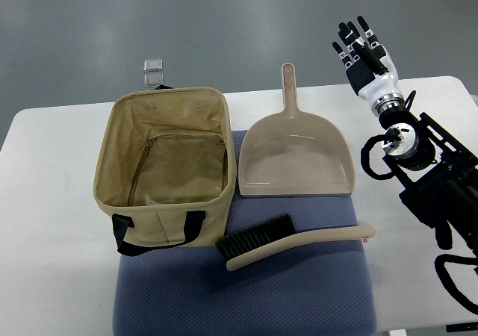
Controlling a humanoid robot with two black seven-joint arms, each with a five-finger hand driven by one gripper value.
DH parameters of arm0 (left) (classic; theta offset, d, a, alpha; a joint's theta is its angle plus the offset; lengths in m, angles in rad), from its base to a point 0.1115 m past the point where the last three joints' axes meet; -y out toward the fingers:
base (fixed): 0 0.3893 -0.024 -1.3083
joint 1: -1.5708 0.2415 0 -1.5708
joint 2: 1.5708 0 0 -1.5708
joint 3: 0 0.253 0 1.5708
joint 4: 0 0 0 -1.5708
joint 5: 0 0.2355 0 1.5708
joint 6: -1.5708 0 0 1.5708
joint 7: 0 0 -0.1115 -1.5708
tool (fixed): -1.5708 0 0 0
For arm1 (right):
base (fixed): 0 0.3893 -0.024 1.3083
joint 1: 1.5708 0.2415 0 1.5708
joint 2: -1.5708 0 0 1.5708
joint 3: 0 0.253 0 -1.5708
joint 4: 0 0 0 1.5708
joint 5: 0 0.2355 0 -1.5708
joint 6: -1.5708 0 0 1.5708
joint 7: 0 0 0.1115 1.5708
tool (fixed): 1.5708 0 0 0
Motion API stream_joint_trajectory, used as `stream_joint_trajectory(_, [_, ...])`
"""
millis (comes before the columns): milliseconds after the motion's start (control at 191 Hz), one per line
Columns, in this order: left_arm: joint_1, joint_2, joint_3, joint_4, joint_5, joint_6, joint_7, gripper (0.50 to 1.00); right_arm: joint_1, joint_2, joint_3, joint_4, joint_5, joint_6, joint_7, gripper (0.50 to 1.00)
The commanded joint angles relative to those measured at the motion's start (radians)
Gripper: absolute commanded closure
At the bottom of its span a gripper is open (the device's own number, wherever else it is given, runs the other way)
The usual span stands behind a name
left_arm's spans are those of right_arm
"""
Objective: Put pink broom in yellow bag with right hand
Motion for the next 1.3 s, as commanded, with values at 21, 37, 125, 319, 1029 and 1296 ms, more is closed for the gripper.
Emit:
stream_joint_trajectory(21, [0.0,0.0,0.001,0.001,-0.001,0.0,0.005,0.5,0.024,-0.04,-0.029,0.009,-0.028,-0.006,-0.007,0.57])
stream_joint_trajectory(37, [0.0,0.0,0.001,0.001,0.0,0.0,0.005,0.5,0.029,-0.048,-0.035,0.011,-0.031,-0.006,-0.009,0.57])
stream_joint_trajectory(125, [0.0,0.0,0.001,-0.002,0.0,-0.002,0.006,0.5,0.086,-0.108,-0.101,0.011,-0.071,-0.009,-0.02,0.57])
stream_joint_trajectory(319, [-0.002,0.0,0.003,-0.009,0.004,-0.002,0.006,0.5,0.208,-0.244,-0.312,0.075,-0.204,-0.01,-0.127,0.57])
stream_joint_trajectory(1029, [-0.005,0.0,0.004,-0.048,0.01,-0.003,0.006,0.5,0.81,-0.672,-1.334,0.58,-0.867,0.18,-0.227,0.57])
stream_joint_trajectory(1296, [-0.005,0.0,0.003,-0.047,0.008,-0.005,0.006,0.5,0.834,-0.774,-1.42,0.785,-0.835,0.261,-0.285,0.57])
